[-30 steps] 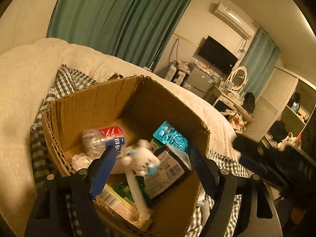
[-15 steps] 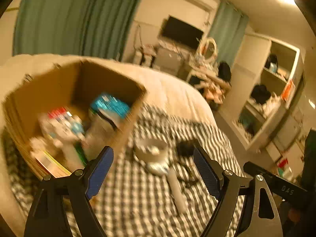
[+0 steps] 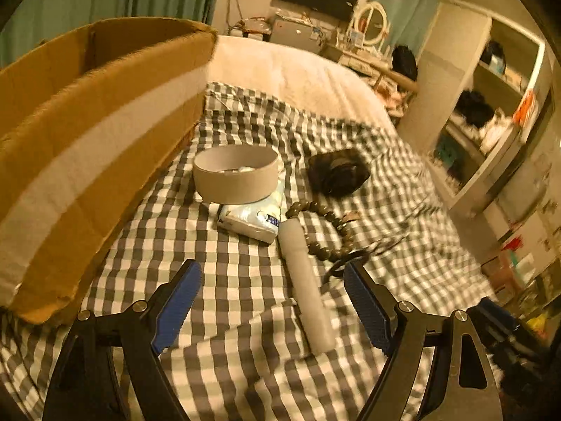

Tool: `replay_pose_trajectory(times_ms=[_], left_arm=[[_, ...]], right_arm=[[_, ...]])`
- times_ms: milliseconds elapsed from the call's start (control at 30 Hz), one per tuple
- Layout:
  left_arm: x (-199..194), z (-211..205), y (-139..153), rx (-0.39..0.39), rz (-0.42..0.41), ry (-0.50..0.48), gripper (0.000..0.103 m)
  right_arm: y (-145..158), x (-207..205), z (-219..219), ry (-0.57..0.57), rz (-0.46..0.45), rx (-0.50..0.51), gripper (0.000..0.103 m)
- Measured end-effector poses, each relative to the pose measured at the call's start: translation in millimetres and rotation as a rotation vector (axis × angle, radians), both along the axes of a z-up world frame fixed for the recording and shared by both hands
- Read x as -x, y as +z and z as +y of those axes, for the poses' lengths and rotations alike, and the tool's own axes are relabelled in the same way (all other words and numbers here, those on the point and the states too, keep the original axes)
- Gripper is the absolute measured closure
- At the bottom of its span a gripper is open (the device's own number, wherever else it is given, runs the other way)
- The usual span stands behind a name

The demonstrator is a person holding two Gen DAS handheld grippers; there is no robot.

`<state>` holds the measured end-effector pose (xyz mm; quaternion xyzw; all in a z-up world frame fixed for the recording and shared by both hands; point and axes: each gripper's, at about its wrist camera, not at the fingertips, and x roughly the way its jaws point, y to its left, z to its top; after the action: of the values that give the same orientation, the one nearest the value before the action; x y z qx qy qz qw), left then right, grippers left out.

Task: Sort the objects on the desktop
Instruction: 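Grasp the white stick-shaped object with the left tool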

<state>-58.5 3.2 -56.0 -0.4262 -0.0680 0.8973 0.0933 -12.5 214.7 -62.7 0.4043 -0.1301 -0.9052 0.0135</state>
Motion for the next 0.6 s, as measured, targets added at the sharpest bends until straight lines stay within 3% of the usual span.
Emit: replay_pose_trajectory(times_ms=[233, 267, 300, 367, 433, 500, 600], left_arm=[[10, 36, -22, 0.118, 0.018, -0.092, 0.017], [10, 40, -24, 0.141, 0.027, -0.101, 0.021], [11, 42, -26, 0.161, 0.03, -0.104, 0.028], [15, 44, -31, 0.203, 0.007, -0.103, 0.069], [20, 41, -37, 0.152, -0.049, -0.135, 0.085], [19, 38, -36, 0.105, -0.054, -0.14, 0.087], [16, 40, -31, 0.114, -0.041, -0.157, 0.089]], right_arm=[[-20, 7, 14, -0.016, -0.012, 0.026, 0.023], [-24, 7, 17, -0.021, -0.021, 0.045, 0.023], [-27, 7, 20, -0.023, -0.024, 0.054, 0.023], [-31, 6, 21, -0.024, -0.026, 0.057, 0.023], [-30, 8, 18, -0.017, -0.026, 0.037, 0.023], [-30, 8, 14, -0.014, -0.026, 0.017, 0.023], [-30, 7, 11, -0.01, -0.027, 0.014, 0.023]])
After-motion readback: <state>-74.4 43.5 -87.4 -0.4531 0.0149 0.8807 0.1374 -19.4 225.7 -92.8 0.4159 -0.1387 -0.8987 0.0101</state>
